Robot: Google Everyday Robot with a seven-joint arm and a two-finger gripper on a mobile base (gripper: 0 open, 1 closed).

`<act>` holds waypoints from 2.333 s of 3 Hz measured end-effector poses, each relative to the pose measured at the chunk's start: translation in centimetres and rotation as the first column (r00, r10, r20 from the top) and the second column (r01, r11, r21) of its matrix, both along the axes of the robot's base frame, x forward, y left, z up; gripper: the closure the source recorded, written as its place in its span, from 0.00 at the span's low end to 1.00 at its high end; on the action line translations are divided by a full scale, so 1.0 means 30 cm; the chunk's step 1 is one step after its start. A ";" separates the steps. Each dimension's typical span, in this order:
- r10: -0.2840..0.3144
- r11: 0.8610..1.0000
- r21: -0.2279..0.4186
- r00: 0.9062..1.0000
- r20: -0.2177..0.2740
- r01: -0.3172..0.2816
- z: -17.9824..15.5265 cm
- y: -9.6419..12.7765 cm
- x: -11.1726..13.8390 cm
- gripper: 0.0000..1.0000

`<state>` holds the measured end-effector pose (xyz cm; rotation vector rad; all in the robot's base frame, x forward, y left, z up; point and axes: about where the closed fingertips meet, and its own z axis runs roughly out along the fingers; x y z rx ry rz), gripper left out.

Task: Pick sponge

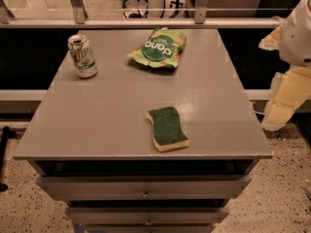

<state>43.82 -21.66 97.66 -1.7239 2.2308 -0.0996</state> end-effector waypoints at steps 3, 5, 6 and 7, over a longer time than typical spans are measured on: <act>-0.112 0.986 0.112 0.990 -0.091 0.122 -0.144 0.312 0.090 0.00; -0.328 0.915 0.184 0.928 -0.176 0.358 -0.260 0.528 0.107 0.00; -0.446 0.851 0.205 0.872 -0.203 0.483 -0.326 0.549 0.098 0.00; -0.529 0.791 0.218 0.818 -0.227 0.572 -0.429 0.558 0.088 0.01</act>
Offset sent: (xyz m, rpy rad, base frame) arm 0.0376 0.0994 -0.0510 0.1519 0.0975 -0.1688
